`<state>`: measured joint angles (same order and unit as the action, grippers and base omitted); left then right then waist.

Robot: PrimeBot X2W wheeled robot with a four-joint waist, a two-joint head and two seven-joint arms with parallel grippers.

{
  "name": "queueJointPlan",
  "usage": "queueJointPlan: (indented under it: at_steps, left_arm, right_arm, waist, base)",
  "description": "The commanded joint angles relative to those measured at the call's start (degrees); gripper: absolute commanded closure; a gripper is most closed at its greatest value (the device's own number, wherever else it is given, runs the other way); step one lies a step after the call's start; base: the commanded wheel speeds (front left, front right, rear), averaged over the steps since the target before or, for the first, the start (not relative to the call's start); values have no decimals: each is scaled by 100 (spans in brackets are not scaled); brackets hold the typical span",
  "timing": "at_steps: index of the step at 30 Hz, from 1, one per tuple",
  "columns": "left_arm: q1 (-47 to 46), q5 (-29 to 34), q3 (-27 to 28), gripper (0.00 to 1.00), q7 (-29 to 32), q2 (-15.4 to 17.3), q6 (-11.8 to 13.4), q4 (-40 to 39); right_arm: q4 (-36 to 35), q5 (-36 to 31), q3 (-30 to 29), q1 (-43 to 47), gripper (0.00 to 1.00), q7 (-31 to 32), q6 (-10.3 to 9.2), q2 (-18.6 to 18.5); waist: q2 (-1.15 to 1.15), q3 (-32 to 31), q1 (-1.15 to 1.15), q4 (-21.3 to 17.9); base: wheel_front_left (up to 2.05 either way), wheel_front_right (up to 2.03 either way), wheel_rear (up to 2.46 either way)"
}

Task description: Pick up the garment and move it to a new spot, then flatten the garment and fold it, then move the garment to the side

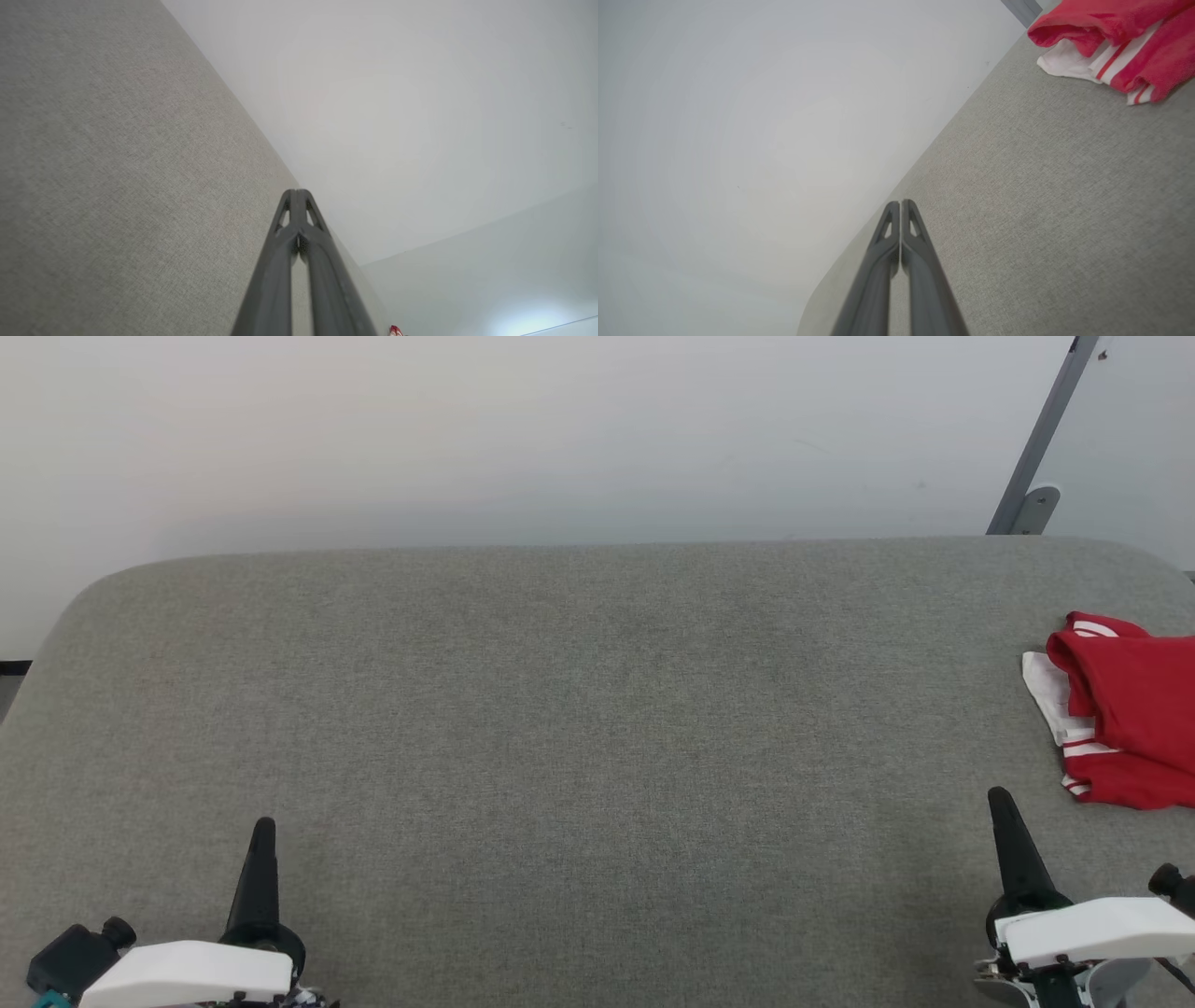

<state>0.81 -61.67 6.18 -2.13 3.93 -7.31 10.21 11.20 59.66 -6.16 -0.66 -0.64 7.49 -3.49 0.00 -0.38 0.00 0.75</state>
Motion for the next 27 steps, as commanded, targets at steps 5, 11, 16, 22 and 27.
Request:
queueJointPlan:
  at_steps: [5,11,16,22,27]
  left_arm:
    - [-217,-429,21,100,115,12,-16,4]
    - [-272,-747,23,100,208,-2,-18,52]
    - [-336,-1001,25,100,276,-13,-19,87]
    - [-383,-1296,27,100,371,-26,-20,130]
    - [-433,-1485,28,100,420,-35,-21,155]
  right_arm:
    - [-7,442,-26,-184,100,106,1,10]
    - [30,784,-29,-239,100,181,1,18]
    - [60,1059,-32,-278,100,243,1,24]
    - [92,1371,-34,-315,100,317,1,30]
    - [109,1576,-35,-355,100,360,1,34]
  waist:
    - [0,5,0,-6]
    - [0,10,0,-13]
    - [0,14,0,-18]
    - [0,19,0,-25]
    - [0,22,0,-29]
  base:
    - [0,0,0]
    - [0,0,0]
    - [0,0,0]
    - [0,0,0]
    - [0,0,0]
